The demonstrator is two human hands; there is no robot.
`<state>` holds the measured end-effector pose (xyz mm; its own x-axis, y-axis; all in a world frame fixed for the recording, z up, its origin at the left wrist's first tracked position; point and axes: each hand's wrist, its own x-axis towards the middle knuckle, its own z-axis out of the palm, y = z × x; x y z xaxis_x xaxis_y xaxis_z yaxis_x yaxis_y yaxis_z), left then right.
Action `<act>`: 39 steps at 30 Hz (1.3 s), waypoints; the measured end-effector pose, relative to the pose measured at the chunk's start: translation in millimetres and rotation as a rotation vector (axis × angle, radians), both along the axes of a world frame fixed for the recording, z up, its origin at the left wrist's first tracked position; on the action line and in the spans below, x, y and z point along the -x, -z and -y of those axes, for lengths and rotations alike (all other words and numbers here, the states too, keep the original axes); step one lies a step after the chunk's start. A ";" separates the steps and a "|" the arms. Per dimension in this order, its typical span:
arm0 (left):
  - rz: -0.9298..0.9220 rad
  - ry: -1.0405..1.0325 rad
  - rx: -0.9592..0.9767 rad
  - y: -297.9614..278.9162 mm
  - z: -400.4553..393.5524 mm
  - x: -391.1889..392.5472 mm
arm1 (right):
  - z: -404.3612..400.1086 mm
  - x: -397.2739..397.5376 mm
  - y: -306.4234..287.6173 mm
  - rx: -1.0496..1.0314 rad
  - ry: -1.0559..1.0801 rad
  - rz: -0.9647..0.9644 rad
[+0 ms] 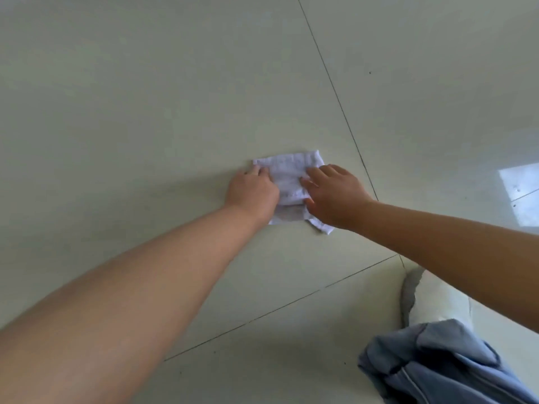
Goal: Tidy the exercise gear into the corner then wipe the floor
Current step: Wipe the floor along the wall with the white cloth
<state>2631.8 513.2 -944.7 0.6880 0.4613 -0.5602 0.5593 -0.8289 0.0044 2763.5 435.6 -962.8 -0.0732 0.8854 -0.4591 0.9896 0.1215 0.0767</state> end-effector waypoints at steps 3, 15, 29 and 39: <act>0.027 -0.070 -0.022 -0.4 -7.5 -55.3 | -10.7 -45.4 -2.7 -0.135 0.146 -0.035; 0.124 -0.507 -0.249 26.6 -114.5 -28.7 | -169.5 -31.4 26.5 0.029 0.383 -0.493; 0.373 0.040 -0.063 32.5 38.5 -62.0 | 51.3 -96.5 36.9 -0.264 0.158 -0.443; 0.105 0.299 -0.156 21.1 23.6 -221.8 | 46.0 -190.1 32.0 -0.218 0.670 -0.374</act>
<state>2853.6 489.6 -965.8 0.8558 0.3056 -0.4174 0.2953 -0.9511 -0.0909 2953.6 389.6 -994.8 0.3918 0.8623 -0.3210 0.8114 -0.4883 -0.3213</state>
